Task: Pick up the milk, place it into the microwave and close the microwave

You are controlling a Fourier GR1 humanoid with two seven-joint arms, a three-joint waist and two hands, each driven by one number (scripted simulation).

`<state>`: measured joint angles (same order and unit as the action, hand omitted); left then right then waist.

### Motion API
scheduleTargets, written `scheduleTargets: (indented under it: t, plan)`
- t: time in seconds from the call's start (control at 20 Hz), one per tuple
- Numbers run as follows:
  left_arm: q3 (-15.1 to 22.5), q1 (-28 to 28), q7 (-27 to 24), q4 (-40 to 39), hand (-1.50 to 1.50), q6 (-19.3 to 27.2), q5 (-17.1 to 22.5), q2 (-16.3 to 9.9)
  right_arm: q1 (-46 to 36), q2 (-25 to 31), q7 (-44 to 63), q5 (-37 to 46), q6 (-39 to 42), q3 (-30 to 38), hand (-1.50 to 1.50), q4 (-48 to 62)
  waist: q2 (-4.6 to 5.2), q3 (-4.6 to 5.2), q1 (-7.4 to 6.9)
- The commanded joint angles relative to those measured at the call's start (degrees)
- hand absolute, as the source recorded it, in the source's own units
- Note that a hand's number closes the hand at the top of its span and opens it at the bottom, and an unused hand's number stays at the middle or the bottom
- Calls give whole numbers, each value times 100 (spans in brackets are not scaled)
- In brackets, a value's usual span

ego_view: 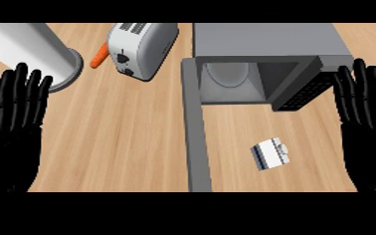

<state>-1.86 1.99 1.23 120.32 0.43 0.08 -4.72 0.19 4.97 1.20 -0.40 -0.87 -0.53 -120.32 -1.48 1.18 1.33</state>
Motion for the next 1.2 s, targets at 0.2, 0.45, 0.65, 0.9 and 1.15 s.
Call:
scheduleTargets:
  t: [0.2,0.45,0.65,0.9,1.15]
  plan:
    - [-99,450,78,534,-150,-377,450,-114,1650,386,-747,-559,926,156,-150,-933,124,-122,-96]
    - [-4,579,150,-78,-150,-34,1271,459,2528,470,-480,-905,1426,-170,-150,-1047,125,-119,-59]
    - [636,1193,-496,-96,-150,160,1102,467,2817,228,-704,-602,1428,-287,-150,-1013,136,-117,-112]
    - [416,1888,-714,178,-150,-353,1379,469,3061,266,-1232,-721,1679,133,-150,-468,136,-118,-136]
    - [756,2516,-932,493,-150,-468,1206,471,2916,41,-1711,-301,1773,-80,-150,290,138,-119,-154]
